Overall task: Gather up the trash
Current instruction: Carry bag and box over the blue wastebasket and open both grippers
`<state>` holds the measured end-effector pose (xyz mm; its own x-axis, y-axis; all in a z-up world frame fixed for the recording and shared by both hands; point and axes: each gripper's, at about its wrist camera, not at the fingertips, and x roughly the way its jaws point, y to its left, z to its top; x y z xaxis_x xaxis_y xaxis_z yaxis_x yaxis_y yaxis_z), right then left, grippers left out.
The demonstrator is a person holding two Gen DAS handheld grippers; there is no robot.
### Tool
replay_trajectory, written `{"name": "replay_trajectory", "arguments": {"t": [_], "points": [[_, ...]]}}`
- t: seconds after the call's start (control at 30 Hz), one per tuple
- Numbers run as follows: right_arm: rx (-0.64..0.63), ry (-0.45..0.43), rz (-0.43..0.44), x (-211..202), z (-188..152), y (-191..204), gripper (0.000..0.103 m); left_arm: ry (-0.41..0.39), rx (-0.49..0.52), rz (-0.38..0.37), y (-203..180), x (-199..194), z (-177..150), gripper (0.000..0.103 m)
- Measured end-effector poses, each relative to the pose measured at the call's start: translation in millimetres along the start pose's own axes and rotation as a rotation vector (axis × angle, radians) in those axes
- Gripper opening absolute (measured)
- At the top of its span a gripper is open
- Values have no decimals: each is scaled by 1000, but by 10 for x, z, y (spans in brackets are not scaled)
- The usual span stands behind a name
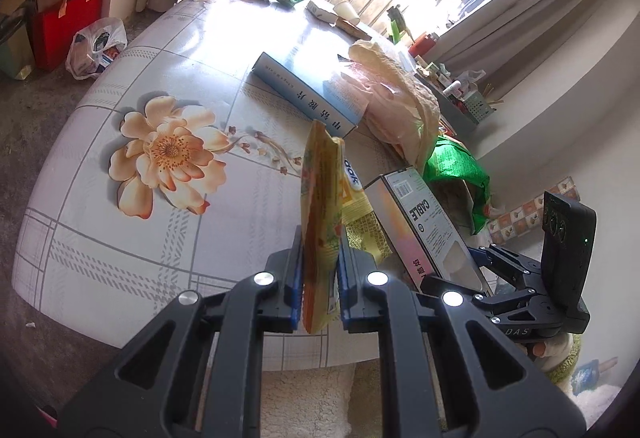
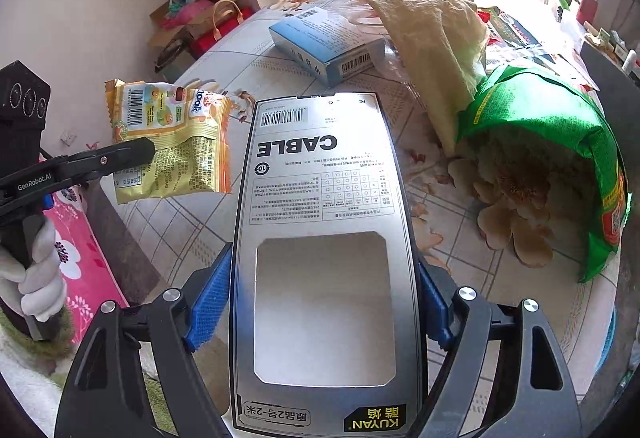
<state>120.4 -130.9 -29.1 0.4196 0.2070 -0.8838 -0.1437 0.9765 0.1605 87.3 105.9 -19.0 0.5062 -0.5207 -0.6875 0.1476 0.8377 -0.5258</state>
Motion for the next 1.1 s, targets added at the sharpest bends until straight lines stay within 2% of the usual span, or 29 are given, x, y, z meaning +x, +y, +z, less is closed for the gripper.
{"name": "replay_trajectory", "arguments": {"t": [0.17,0.3,0.43,0.5,0.57,0.63,0.73,0.87,0.97,1.1], "points": [[110,-85,71,-471,-354,-202,78,13,65,-59,-382,-81,-73,12],[265,-192,106,-933,-729,-540,78,37,169,-139,-903,-14,-75,12],[456,-353,65,-1525,-1280,-1054,78,85,324,-242,-1668,207,-17,12],[588,-444,3,-1820,-1621,-1371,78,122,419,-277,-2140,397,5,12],[729,-512,-50,-2055,-1974,-1737,78,168,516,-302,-2625,635,0,13],[883,-556,-55,-2175,-2324,-2125,78,242,595,-320,-3117,963,-35,13],[1068,-576,-37,-2148,-2764,-2694,78,383,674,-330,-3799,1620,-193,13],[1271,-543,42,-1738,-3121,-3378,78,545,783,-232,-4461,2609,-590,14],[1368,-512,108,-1378,-3240,-3833,78,663,797,-167,-4686,3336,-889,14],[1431,-464,150,-983,-3215,-4456,79,762,803,-109,-4841,4121,-1155,14]]}}
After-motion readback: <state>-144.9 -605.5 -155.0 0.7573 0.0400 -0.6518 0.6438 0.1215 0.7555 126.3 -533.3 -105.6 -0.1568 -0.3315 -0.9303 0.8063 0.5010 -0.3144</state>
